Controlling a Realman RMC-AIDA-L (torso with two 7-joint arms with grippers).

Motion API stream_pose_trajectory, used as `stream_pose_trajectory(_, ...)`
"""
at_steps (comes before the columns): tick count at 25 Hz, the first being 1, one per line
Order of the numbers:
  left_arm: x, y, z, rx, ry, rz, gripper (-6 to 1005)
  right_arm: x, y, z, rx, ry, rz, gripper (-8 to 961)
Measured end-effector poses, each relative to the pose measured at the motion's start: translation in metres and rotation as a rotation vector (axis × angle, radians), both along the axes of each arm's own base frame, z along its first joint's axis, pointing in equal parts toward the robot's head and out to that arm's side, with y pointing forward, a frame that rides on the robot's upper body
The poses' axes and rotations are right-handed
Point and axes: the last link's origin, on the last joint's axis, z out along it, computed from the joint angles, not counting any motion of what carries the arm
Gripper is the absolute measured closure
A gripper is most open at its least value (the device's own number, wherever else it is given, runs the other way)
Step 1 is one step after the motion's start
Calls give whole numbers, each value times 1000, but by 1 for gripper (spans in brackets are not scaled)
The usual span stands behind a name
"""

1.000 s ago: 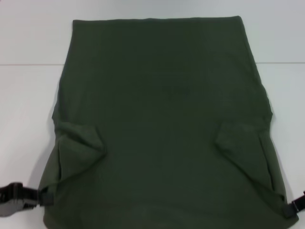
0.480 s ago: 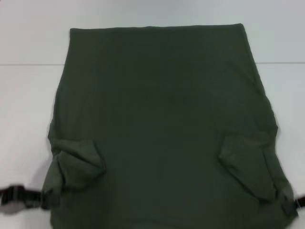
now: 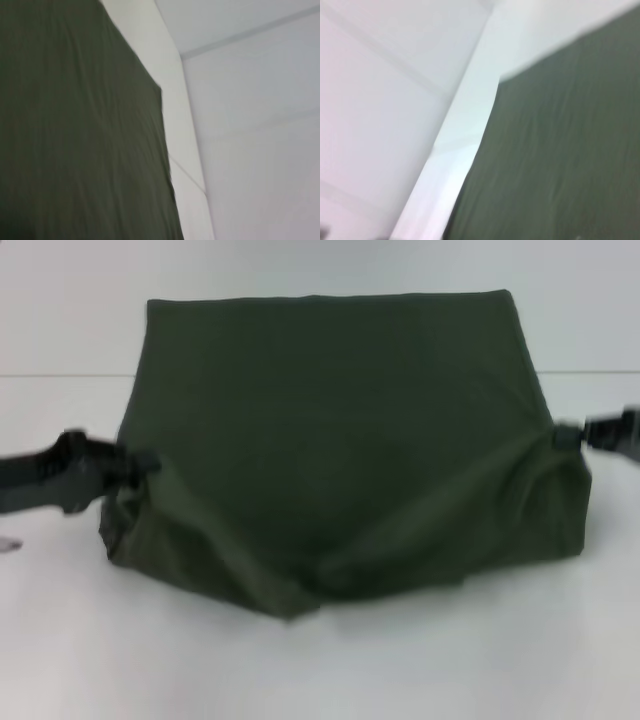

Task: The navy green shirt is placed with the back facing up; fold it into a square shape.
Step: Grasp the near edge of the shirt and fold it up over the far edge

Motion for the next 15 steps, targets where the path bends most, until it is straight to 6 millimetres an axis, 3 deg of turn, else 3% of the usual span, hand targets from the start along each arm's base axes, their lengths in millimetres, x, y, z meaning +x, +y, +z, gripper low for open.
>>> stream_pose_trajectory(3, 1, 28, -2, 72, 61, 56, 986, 1, 26, -4, 128, -53, -57, 933)
stream_pose_trajectory(6, -5, 51, -14, 122, 168, 147, 986, 4, 46, -28, 181, -157, -99, 932)
stream_pose_trajectory(11, -11, 66, -36, 116, 350, 215, 985, 7, 65, -64, 245, -328, -123, 931)
stream_pose_trajectory(15, -9, 71, -38, 119, 422, 192, 985, 4, 69, -70, 277, -363, -125, 931)
